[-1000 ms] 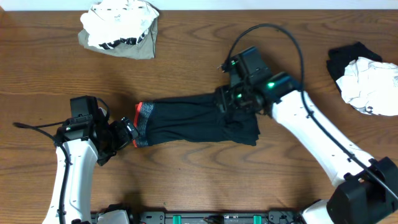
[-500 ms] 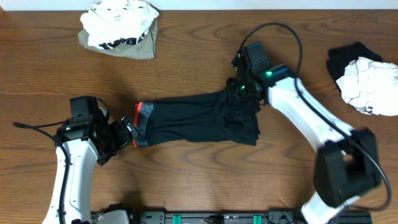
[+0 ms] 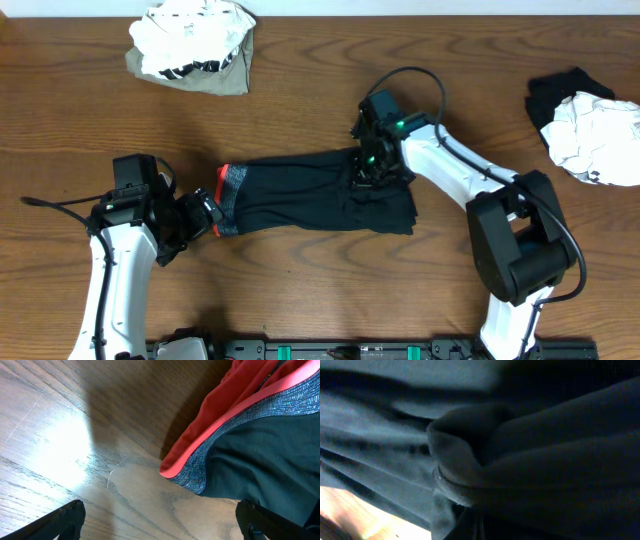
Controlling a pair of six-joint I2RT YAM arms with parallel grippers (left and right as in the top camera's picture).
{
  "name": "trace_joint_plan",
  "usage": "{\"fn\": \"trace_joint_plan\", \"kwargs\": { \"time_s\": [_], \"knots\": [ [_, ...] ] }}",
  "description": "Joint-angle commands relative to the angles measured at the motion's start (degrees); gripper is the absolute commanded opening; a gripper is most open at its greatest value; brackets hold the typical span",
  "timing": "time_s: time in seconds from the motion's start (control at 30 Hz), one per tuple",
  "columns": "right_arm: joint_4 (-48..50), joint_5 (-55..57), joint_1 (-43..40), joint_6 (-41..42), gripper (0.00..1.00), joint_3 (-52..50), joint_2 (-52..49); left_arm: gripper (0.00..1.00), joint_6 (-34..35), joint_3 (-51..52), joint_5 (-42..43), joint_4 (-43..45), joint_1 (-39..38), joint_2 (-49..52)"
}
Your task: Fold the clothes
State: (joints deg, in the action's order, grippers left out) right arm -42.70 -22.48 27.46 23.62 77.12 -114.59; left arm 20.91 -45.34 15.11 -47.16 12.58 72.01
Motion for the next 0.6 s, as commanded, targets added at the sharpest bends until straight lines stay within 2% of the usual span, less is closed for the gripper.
{"fn": "trace_joint_plan", "kwargs": {
  "time_s": [0.0, 0.37, 0.57],
  "knots": [
    [-0.92, -1.79, 1.33, 1.62, 0.01, -0.68, -1.46, 0.98, -0.74, 0.68, 0.52, -0.15, -0.17, 0.33],
    [-1.88, 1.05, 4.79, 4.26, 0.04, -0.76, -1.55, 0.98, -0.74, 0.68, 0.52, -0.17, -0.17, 0.33],
    [-2.43, 1.95, 3.13, 3.56, 0.01, -0.50, 1.20, 0.98, -0.74, 0.68, 0.50, -0.02, -0.17, 0.33]
  ]
}}
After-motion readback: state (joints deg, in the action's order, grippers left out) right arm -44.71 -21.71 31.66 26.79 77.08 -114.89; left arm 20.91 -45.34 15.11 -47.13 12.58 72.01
